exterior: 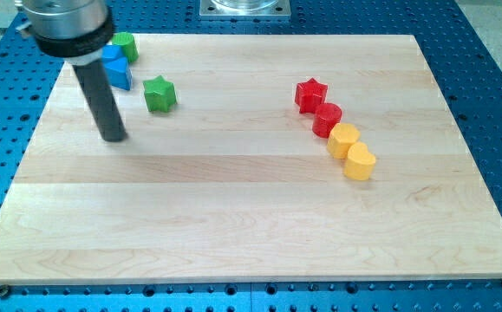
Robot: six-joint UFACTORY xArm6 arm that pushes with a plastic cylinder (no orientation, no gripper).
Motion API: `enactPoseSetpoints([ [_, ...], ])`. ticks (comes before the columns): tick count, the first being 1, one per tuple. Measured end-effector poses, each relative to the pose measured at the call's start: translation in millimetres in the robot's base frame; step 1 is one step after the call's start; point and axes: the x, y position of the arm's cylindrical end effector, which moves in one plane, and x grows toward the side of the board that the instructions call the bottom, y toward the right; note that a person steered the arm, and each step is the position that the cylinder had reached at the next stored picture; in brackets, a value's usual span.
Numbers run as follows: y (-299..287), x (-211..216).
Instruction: Move the green circle towards the top center of the board
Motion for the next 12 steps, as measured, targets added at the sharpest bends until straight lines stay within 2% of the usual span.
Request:
enactPoseSetpoints([
  [1,-27.2,-53.9],
  [2,-27.1,-126.9],
  [3,-27.1,-171.5],
  [5,-27.7,-174.2],
  [7,-54.3,-216.2],
  [10,-50.0,-222.4],
  [11,-17.0,-221.8],
  [12,61.8,-221.7],
])
